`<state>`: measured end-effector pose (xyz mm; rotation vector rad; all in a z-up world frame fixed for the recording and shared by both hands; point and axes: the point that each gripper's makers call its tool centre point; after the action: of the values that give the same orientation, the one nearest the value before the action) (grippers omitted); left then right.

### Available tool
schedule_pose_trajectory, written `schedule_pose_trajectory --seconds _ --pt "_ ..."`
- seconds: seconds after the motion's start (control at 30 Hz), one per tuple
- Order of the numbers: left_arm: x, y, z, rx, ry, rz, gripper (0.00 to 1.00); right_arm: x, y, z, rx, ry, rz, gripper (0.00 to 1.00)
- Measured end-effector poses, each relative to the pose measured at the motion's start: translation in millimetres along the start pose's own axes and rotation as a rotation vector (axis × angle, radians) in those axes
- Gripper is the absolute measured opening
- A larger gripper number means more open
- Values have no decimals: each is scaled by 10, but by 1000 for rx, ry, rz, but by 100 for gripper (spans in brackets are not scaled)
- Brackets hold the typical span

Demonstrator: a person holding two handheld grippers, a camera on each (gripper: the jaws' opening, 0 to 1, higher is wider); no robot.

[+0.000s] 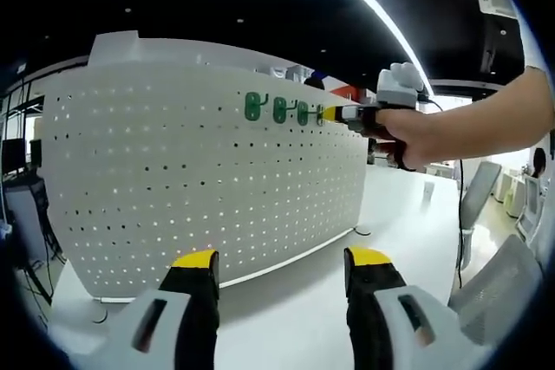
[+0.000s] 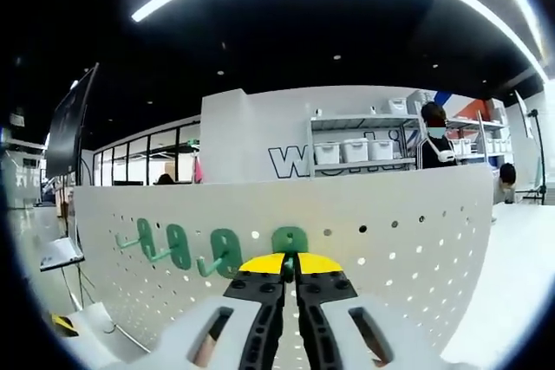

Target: Insert the hook assembly into the mounting plate slot until the hook locks in place.

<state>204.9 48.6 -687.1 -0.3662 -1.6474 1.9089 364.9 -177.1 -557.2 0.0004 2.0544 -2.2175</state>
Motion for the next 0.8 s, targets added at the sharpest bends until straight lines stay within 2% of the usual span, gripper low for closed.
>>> schedule_pose_trajectory --seconds 0.13,0.57,0.8 --pt "6 -17 14 -3 5 7 60 27 1 6 -31 5 28 1" --pt "21 22 -9 13 3 3 59 29 29 -1 -47 -12 12 3" --pt "19 21 -20 16 2 4 59 25 24 -14 -24 -27 8 3"
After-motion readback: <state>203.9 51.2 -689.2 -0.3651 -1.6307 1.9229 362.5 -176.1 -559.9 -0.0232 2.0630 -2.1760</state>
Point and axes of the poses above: the point that each gripper's makers call its tool centre point, and the gripper's own axes: x roughly backward along the fingers, z roughly to its right, y roughly out of its underside, and after that the axes turned 8 degrees about x, right-handed
